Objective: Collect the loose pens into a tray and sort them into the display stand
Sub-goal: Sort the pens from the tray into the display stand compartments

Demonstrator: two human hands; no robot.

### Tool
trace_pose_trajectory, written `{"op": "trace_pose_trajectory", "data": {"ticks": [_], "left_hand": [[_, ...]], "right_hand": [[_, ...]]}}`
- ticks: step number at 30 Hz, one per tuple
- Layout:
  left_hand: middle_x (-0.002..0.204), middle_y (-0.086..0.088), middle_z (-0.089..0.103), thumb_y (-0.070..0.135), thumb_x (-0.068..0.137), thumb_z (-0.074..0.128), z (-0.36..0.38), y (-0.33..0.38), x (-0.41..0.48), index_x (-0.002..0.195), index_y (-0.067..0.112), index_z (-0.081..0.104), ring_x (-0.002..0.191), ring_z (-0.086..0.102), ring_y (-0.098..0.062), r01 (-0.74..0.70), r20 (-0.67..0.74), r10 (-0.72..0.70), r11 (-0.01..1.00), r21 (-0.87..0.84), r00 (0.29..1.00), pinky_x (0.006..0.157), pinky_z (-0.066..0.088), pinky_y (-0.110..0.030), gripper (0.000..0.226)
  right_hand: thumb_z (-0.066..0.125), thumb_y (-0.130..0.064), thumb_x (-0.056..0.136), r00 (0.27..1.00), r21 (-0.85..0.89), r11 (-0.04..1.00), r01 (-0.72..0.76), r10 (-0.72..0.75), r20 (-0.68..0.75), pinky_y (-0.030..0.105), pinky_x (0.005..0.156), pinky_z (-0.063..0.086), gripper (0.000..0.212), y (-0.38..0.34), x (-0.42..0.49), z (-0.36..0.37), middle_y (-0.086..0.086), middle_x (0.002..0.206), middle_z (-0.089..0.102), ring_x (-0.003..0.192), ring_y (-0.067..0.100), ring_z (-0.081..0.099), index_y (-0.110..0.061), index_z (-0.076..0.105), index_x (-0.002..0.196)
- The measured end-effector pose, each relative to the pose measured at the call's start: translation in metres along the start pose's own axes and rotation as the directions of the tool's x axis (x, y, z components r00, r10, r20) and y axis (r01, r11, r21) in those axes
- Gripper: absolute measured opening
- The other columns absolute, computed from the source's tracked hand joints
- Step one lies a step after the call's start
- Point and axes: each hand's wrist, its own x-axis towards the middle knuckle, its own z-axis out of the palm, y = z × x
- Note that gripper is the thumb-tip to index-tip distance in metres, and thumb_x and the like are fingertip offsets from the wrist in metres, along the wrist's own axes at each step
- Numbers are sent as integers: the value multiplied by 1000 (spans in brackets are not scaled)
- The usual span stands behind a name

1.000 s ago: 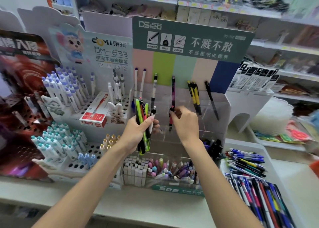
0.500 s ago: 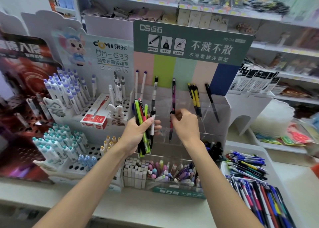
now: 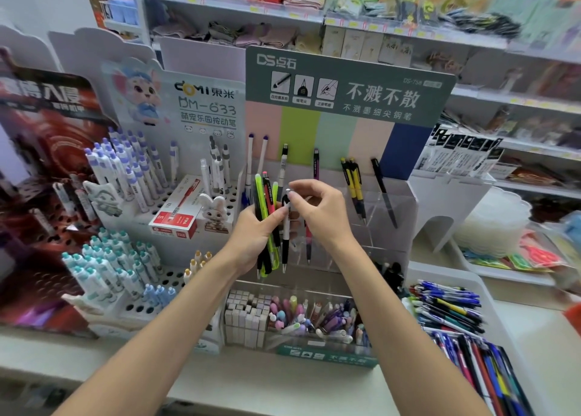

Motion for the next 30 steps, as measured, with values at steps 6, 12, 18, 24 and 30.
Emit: {"op": "trace_pose_trajectory", "data": {"ticks": [6, 12, 18, 24, 30], "left_hand": [[101, -15, 75, 18, 96, 63, -10, -1, 5, 106, 4, 67, 98, 72, -30, -16, -57, 21, 995, 98, 998, 88, 57, -48, 18], [75, -5, 63, 18, 101, 56, -14, 11, 8, 98, 5, 58, 61, 62, -14, -53, -54, 62, 987, 153, 997, 57, 54, -26, 13], [68, -1, 52, 24, 102, 53, -16, 20, 21, 97, 5, 54, 54, 50, -10, -43, -20, 46, 987, 154, 999, 53, 47, -23, 20], [68, 1, 49, 19, 106, 43, -12, 24, 21, 102, 7, 55, 55, 47, -7, 1, -20, -1, 1000, 24, 1000, 51, 44, -20, 18], [73, -2, 57, 15, 102, 53, -17, 27, 18, 98, 5, 54, 62, 57, -12, -1, -18, 0, 999, -39, 1000, 59, 52, -25, 10]], "right_hand": [[70, -9, 89, 998, 36, 998, 43, -41, -52, 20, 73, 54, 13, -8, 14, -4, -2, 89, 73, 81, 8, 68, -11, 73, 102], [66, -10, 92, 896, 33, 986, 163, -134, -422, 18, 78, 54, 11, -31, 56, -30, -5, 89, 70, 81, 0, 65, -10, 71, 102], [64, -10, 91, 789, -164, 946, 281, -325, -522, 19, 78, 54, 13, -40, 84, -24, 2, 94, 71, 83, 9, 65, -6, 71, 102], [66, -9, 91, 943, -337, 925, 172, -254, -215, 31, 87, 54, 18, -24, 84, -4, 10, 102, 73, 92, 18, 65, -3, 71, 107], [62, -10, 94, 988, -402, 908, 117, -146, -43, 34, 102, 47, 31, -17, 73, 2, 14, 122, 68, 113, 25, 63, -1, 65, 124]]}}
